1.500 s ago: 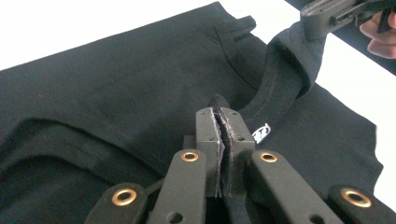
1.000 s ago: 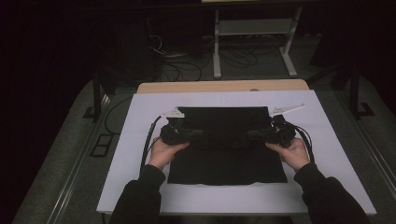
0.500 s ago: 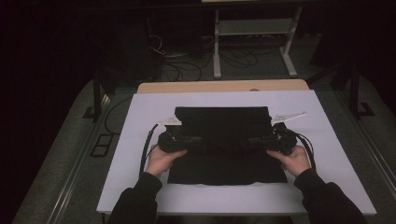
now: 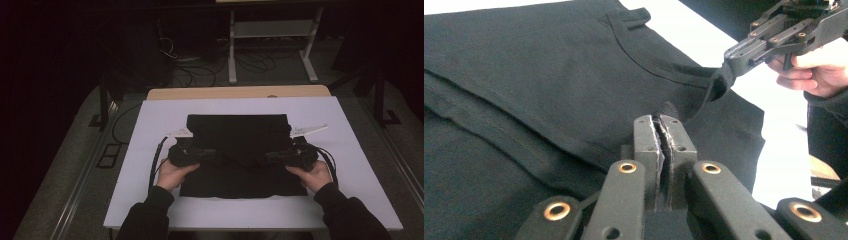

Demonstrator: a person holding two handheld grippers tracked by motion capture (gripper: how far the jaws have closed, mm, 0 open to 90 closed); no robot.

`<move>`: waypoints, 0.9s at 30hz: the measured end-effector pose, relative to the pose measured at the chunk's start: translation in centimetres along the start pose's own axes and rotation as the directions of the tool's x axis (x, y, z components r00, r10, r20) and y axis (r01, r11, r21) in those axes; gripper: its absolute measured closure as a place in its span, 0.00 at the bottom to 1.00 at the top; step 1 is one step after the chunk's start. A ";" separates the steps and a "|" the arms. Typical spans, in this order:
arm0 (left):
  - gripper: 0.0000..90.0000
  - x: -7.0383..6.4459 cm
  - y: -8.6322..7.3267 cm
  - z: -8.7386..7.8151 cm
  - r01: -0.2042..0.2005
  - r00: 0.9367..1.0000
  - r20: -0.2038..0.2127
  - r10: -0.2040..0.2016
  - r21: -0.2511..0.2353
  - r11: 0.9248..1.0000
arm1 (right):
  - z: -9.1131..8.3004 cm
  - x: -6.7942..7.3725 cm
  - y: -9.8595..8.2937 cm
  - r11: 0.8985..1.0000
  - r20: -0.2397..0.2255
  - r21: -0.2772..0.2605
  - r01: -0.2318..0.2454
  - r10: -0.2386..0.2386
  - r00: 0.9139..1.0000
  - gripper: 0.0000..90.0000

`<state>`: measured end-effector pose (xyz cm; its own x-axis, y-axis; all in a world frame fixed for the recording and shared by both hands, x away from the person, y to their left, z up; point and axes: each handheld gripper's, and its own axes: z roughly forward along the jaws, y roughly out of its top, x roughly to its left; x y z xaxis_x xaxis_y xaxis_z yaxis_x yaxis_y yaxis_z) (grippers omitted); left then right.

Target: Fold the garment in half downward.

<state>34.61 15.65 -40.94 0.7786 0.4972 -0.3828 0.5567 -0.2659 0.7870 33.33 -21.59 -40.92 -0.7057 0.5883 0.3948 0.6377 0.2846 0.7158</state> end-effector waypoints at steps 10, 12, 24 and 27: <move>0.95 -0.9 -1.2 -0.6 0.000 1.000 0.004 0.000 0.050 0.999 | -0.1 0.6 -0.9 1.000 -0.005 0.022 0.000 0.000 1.000 0.93; 0.95 -1.2 -1.4 -0.7 -0.011 1.000 0.006 0.010 0.061 0.998 | -0.2 0.8 -1.1 1.000 -0.010 0.025 0.004 -0.004 1.000 0.93; 0.95 -1.8 -2.3 -1.3 -0.014 1.000 0.015 0.012 0.097 0.995 | -0.6 1.7 -1.9 0.999 -0.027 0.045 0.020 -0.019 0.999 0.93; 0.95 -2.1 -2.5 -1.3 -0.010 1.000 0.018 0.009 0.105 0.994 | -0.6 2.0 -2.1 0.998 -0.031 0.056 0.020 -0.018 0.999 0.93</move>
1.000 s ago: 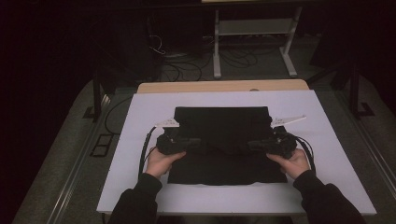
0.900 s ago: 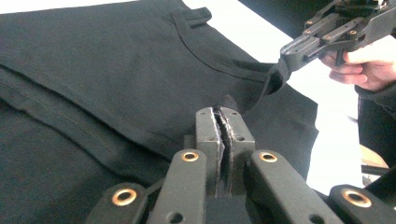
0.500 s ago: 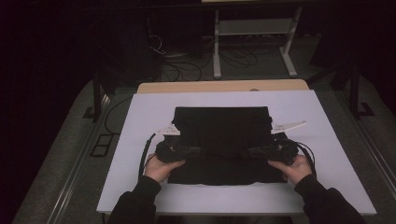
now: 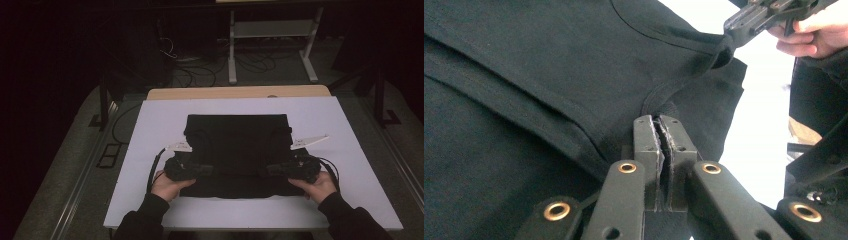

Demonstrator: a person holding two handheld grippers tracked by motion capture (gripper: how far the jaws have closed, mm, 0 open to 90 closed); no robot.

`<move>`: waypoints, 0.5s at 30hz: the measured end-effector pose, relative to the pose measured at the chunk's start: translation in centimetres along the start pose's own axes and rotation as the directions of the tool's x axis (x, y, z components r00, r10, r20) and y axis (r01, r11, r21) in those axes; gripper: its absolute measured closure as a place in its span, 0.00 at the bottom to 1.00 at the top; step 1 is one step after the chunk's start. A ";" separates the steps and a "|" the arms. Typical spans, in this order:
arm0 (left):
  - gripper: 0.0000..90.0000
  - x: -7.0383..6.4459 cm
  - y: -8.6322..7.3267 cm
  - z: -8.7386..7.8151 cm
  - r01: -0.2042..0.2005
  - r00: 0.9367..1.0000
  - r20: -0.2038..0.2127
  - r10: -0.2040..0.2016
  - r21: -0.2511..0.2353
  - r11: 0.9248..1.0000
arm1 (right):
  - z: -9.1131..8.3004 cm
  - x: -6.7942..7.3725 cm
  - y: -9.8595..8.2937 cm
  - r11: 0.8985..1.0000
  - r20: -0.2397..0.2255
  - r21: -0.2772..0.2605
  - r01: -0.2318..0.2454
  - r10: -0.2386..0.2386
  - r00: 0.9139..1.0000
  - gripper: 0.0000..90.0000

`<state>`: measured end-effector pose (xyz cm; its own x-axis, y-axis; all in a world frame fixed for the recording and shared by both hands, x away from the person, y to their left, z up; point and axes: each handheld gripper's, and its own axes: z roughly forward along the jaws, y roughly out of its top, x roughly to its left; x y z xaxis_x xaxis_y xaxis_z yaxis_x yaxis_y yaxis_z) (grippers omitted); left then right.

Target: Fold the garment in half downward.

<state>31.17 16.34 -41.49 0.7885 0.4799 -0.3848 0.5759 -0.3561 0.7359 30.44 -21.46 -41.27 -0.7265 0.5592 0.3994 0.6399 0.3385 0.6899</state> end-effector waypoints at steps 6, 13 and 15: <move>0.95 -0.2 -0.4 -0.2 -0.016 1.000 0.004 0.016 0.024 1.000 | -0.3 0.4 -0.3 1.000 0.000 -0.005 0.001 -0.001 1.000 0.93; 0.95 -0.4 -0.9 -0.2 -0.020 1.000 0.014 0.020 0.047 0.999 | -0.5 0.7 -0.8 1.000 -0.012 0.007 -0.003 0.003 1.000 0.93; 0.95 -0.5 -1.0 -0.1 -0.025 1.000 0.019 0.024 0.059 0.998 | -0.6 0.9 -1.0 1.000 -0.015 0.012 0.004 -0.004 1.000 0.93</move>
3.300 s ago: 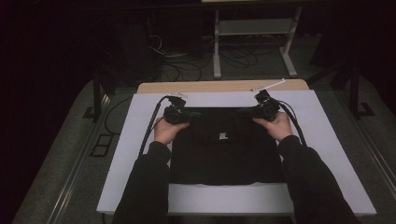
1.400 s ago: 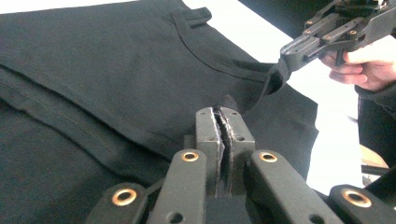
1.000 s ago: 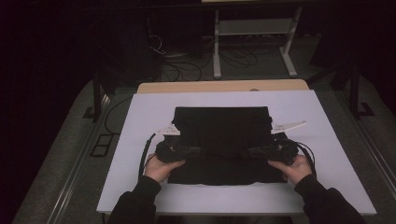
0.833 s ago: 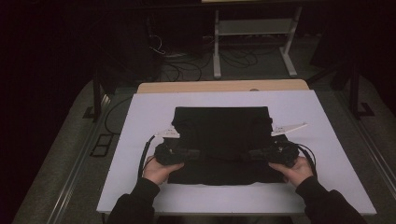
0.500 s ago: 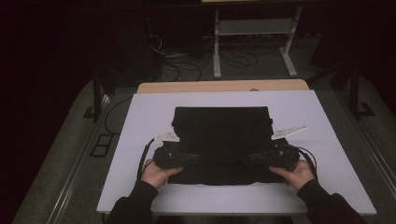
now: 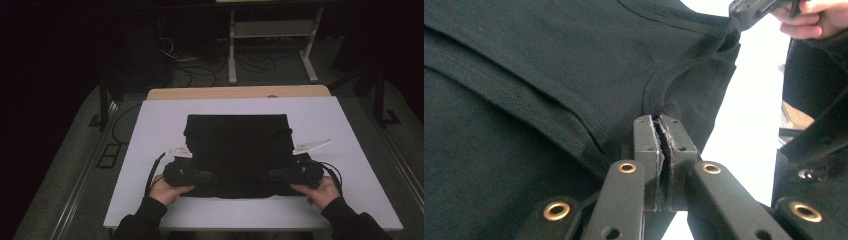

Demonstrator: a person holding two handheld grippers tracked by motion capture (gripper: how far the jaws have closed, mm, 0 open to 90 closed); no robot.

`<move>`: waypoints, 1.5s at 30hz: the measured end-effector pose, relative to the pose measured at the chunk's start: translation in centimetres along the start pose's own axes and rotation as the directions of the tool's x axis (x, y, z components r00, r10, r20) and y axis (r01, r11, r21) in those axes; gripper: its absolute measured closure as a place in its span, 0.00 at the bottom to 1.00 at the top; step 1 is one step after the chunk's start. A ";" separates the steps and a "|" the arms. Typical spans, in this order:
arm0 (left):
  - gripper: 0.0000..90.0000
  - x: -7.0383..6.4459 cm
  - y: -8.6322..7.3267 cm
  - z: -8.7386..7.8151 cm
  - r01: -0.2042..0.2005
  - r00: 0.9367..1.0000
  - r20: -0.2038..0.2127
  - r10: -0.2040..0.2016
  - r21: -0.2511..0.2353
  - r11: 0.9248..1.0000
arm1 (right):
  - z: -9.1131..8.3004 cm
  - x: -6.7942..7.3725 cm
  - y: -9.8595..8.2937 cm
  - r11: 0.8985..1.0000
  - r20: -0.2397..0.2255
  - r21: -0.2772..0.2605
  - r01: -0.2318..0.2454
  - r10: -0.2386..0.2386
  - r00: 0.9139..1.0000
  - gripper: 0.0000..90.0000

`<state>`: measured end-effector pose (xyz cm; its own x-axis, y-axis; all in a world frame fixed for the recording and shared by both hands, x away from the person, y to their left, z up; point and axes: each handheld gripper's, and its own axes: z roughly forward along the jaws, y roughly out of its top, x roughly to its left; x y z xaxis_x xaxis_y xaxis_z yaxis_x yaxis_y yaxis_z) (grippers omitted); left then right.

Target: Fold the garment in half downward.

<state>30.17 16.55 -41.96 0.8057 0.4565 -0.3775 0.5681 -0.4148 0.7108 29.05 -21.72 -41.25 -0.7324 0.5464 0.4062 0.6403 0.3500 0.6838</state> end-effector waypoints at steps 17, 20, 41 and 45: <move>0.95 -0.8 -1.0 -0.2 0.014 1.000 0.012 -0.014 0.044 0.999 | 0.1 0.9 -1.1 0.999 -0.010 0.046 -0.009 0.010 1.000 0.93; 0.95 -1.0 -1.2 -0.2 0.005 1.000 0.010 -0.005 0.062 0.998 | 0.0 1.0 -1.3 0.999 -0.009 0.048 -0.015 0.016 1.000 0.93; 0.49 -1.3 -1.8 -0.3 0.002 1.000 0.010 -0.003 0.036 0.999 | -0.2 1.2 -1.4 0.997 -0.012 0.051 -0.050 0.051 0.999 0.48; 0.31 -0.9 -1.8 -1.1 0.018 1.000 -0.020 -0.019 -0.031 0.999 | -0.3 1.3 -1.3 0.999 -0.009 0.033 -0.032 0.032 0.999 0.30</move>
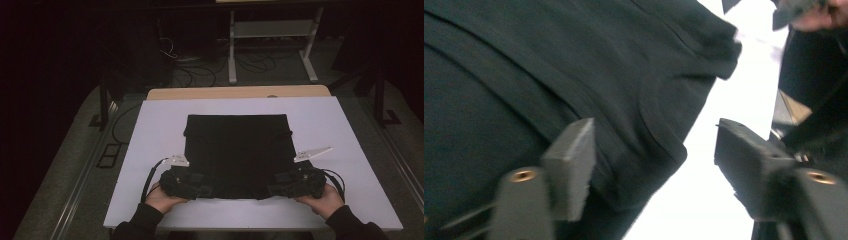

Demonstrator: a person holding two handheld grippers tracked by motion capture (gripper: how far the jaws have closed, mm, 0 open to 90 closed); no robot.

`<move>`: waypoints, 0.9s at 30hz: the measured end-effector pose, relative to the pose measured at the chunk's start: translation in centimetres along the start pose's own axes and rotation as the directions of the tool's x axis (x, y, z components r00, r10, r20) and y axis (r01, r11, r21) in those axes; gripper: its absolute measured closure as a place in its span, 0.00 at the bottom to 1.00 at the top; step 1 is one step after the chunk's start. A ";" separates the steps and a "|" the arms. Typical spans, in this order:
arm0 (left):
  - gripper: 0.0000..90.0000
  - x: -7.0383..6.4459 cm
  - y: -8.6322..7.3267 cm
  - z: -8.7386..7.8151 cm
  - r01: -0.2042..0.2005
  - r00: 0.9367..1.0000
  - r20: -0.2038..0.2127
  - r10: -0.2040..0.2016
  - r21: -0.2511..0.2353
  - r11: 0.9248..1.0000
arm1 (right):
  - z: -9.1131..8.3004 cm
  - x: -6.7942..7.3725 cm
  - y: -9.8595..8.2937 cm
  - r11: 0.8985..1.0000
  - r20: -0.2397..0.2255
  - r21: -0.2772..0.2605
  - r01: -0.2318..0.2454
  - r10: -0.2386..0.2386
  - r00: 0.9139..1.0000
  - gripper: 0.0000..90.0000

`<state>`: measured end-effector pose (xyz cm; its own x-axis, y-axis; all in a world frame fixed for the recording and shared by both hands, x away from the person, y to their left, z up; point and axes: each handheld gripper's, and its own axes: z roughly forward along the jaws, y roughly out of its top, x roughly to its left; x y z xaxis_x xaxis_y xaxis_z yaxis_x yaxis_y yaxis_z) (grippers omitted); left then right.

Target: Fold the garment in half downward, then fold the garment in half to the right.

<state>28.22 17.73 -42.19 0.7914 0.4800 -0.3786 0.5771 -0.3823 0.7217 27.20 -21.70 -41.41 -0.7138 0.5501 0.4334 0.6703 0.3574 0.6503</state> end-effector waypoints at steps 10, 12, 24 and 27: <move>0.10 1.1 -0.5 -1.6 0.018 0.996 -0.083 -0.028 -0.116 0.993 | 0.5 0.5 0.2 0.998 0.015 -0.026 0.060 -0.060 0.998 0.12; 0.05 1.1 -0.6 -1.7 0.008 0.995 -0.102 -0.019 -0.114 0.993 | 0.6 0.6 0.4 0.997 0.035 -0.025 0.072 -0.071 0.997 0.02; 0.00 1.0 -1.0 -2.2 -0.057 0.983 -0.181 0.034 -0.122 0.991 | 0.7 0.4 1.9 0.992 0.090 -0.056 0.113 -0.107 0.990 0.00; 0.00 1.0 -1.1 -2.4 -0.069 0.979 -0.198 0.044 -0.118 0.991 | 0.5 0.1 2.4 0.990 0.098 -0.071 0.118 -0.111 0.989 0.00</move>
<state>27.87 20.54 -41.98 0.7606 0.6095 -0.2238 0.4934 -0.3185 0.8094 28.79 -20.40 -40.08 -0.7603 0.5786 0.2952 0.5654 0.3656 0.7394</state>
